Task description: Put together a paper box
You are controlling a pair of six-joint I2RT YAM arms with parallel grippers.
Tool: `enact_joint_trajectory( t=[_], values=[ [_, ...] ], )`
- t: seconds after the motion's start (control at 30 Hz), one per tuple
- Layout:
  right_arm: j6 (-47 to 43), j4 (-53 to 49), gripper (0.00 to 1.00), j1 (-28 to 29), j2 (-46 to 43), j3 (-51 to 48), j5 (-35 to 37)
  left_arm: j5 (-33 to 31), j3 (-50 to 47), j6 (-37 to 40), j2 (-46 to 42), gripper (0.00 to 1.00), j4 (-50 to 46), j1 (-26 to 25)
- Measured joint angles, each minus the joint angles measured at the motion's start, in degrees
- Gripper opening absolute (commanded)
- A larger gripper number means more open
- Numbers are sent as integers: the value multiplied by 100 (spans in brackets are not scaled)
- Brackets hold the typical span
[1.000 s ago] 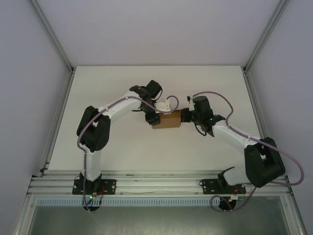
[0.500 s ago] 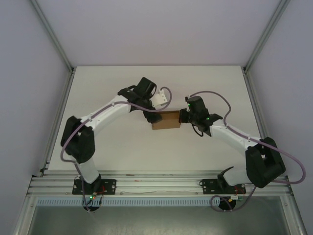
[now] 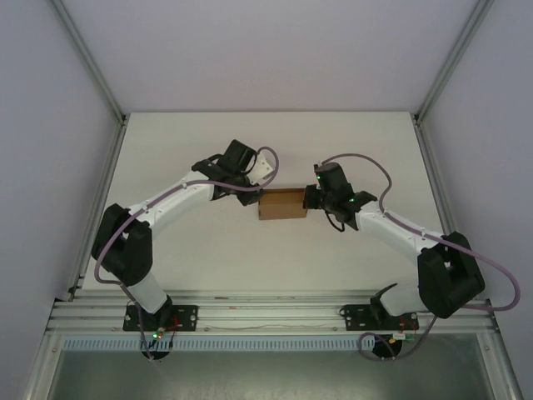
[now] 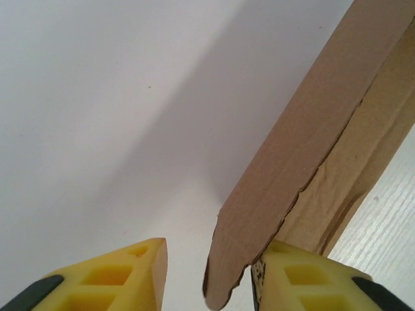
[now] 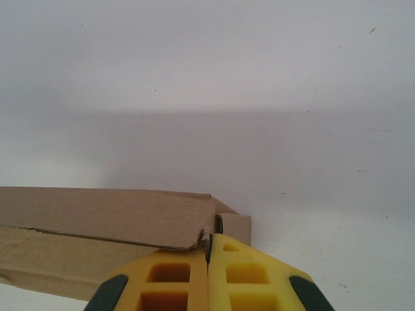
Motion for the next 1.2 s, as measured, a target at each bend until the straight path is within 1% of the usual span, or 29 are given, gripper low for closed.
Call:
enact_joint_trajectory(
  t=[0.13,0.17,0.33,0.37,0.4,0.47,0.57,0.67,0.83,1.03,1.2],
  values=[
    [-2,-66,0,7,0,33,44,81,9,-87,31,15,4,0],
    [-2,-85,0,7,0,39,44,96,15,-114,31,11,0,0],
    [2,-168,0,85,7,83,175,170,50,-490,31,7,-9,0],
    [24,-177,0,131,9,87,260,208,59,-667,31,6,-13,0],
    [46,-188,0,184,11,87,363,258,85,-883,37,3,-22,7],
    [96,-203,0,291,13,85,588,315,175,-1331,81,1,-76,9],
    [157,-223,0,468,22,83,914,350,210,-2061,116,0,-87,13],
    [214,-264,0,656,39,79,1285,542,247,-2743,186,0,-199,42],
    [284,-352,0,984,48,55,1810,643,540,-3593,389,0,-520,87],
    [348,-310,0,1108,168,46,2120,682,1005,-4133,647,0,-1029,87],
    [348,-289,0,1141,179,44,2162,566,964,-4293,680,0,-986,85]
  ],
)
